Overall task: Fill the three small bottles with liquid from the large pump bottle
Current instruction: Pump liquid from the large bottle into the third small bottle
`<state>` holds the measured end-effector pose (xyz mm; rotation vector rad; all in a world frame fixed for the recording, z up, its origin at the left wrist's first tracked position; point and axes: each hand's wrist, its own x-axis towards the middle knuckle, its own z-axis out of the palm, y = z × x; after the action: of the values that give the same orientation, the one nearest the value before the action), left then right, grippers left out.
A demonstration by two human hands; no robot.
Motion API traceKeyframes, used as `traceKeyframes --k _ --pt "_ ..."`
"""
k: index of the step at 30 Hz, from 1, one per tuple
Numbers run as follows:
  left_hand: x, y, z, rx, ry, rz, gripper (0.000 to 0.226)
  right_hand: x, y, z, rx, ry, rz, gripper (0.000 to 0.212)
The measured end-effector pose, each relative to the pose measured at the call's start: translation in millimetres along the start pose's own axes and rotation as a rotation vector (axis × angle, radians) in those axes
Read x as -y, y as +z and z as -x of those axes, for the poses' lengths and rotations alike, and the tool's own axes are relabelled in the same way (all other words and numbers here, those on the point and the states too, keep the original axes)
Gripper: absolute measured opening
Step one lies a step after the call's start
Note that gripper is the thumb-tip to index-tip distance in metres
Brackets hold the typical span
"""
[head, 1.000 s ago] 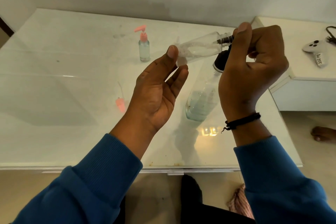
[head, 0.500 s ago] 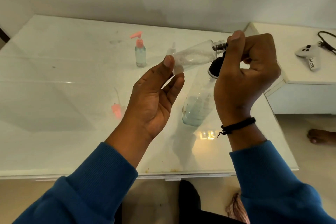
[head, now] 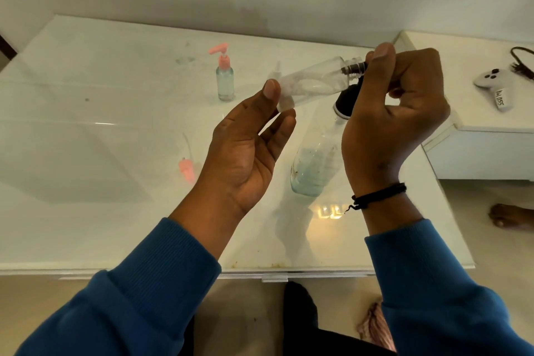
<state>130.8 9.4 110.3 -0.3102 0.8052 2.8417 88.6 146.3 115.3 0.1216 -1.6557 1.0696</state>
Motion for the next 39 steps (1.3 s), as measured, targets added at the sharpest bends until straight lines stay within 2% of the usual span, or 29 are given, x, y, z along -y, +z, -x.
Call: traceKeyframes --k 39 --pt "-0.1 -1.3 0.5 0.019 -0.001 0.011 0.034 -2.8 -2.1 2.2 0.000 -0.022 -0.004 0.034"
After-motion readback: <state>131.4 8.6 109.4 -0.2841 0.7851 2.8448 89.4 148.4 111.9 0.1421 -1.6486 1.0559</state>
